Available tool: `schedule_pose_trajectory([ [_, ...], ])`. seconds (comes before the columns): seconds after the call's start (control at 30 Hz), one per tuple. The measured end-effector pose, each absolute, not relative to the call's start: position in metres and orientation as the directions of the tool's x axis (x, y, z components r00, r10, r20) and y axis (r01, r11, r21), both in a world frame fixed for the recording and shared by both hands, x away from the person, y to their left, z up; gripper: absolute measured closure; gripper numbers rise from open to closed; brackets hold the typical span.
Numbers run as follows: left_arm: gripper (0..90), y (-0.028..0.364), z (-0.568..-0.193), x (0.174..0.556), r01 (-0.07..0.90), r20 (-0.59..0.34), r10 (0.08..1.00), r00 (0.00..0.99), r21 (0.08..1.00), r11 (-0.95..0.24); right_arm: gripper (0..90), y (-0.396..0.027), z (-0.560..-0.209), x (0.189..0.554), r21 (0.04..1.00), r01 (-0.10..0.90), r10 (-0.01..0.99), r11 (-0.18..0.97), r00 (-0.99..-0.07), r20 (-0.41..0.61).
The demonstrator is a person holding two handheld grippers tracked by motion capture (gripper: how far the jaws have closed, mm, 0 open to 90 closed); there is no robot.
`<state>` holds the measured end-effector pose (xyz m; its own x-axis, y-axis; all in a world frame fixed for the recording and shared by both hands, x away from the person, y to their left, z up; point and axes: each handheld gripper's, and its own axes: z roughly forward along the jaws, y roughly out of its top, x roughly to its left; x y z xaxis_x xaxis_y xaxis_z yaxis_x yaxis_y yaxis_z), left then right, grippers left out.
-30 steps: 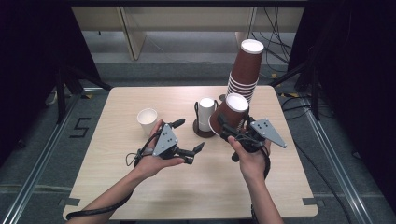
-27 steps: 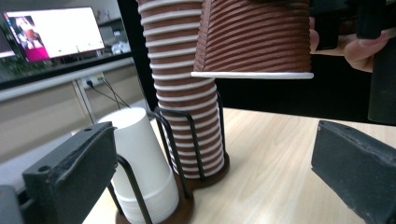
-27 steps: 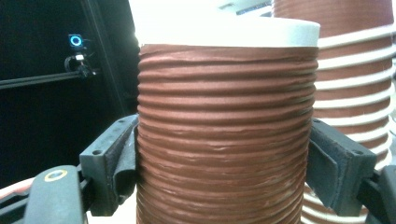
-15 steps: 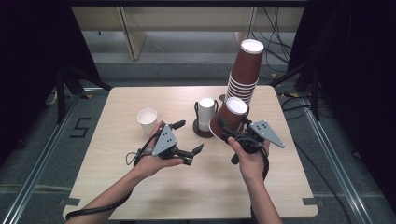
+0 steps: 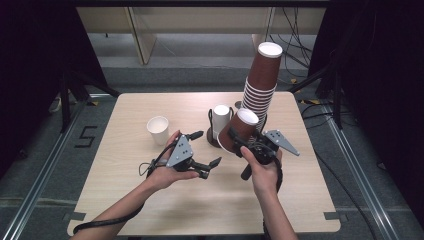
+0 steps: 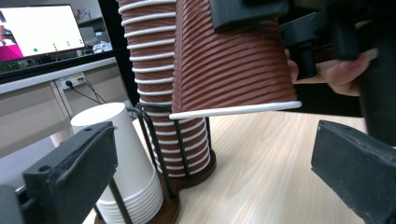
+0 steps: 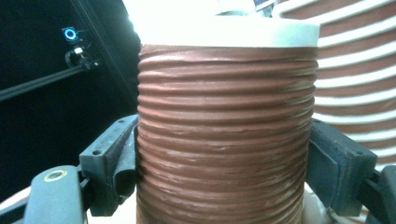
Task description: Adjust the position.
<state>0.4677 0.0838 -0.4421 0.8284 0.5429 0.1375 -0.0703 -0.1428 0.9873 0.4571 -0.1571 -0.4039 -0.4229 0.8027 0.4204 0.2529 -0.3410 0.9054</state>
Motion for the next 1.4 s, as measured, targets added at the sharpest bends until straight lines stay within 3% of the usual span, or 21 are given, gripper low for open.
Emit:
schedule_pose_trajectory([
  [0.37, 0.0, 0.082, -0.447, 0.467, -0.077, 0.146, 0.531, 0.835, 0.986, -0.149, 19.9, -0.144, -0.419, 0.46, 0.794, 0.382, 0.706, -0.472, -0.375, 0.601],
  [1.4, 0.0, 0.065, -0.452, 0.475, -0.077, 0.138, 0.524, 0.84, 0.988, -0.138, 20.1, -0.142, -0.425, 0.462, 0.74, 0.396, 0.661, -0.543, -0.341, 0.668],
])
